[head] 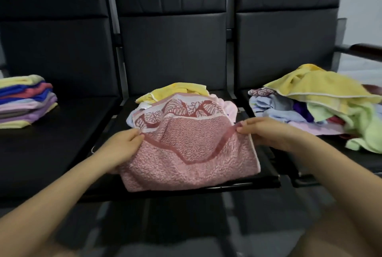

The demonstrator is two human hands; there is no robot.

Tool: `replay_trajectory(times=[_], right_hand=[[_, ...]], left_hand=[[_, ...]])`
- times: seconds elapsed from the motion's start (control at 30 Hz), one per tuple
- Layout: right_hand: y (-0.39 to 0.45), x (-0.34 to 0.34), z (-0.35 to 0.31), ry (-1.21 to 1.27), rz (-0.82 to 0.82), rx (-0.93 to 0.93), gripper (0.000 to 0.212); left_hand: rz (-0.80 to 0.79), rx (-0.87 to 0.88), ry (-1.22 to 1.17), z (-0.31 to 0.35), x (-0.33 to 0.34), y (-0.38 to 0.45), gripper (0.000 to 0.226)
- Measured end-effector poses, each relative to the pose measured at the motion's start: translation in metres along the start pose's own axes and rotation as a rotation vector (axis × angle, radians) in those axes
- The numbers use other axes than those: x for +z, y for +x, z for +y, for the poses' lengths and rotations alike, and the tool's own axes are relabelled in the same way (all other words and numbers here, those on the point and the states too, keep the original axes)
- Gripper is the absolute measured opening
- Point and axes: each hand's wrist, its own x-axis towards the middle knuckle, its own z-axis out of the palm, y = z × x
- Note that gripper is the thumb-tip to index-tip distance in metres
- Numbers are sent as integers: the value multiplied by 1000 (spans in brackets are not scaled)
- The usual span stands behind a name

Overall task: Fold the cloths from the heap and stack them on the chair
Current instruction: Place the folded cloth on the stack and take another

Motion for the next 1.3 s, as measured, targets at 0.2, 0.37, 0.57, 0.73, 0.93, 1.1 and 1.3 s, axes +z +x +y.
replay_trajectory(times=[0.2, 0.37, 0.57, 0.73, 0.93, 1.1, 1.3], right_hand=[[-2, -25, -33, 303, -74, -275, 15], [77, 0, -32, 263, 402, -338, 19], [158, 13, -57, -44, 642, -320, 20], [213, 22, -34, -101, 639, -185, 17], [228, 21, -6, -169, 456, -169, 23], [209, 16, -7, -72, 279, -227, 19], [180, 17, -26, -100, 560, -387, 29]], left_hand=[[292, -10, -386, 1, -48, 13, 25], [445, -1, -336, -4, -37, 50, 22], [519, -94, -438, -20, -16, 113, 23], [361, -168, -318, -45, 11, 154, 27], [221, -188, -266, -58, 18, 161, 30], [70, -209, -607, -52, 7, 143, 19], [282, -127, -573, -25, -10, 123, 21]])
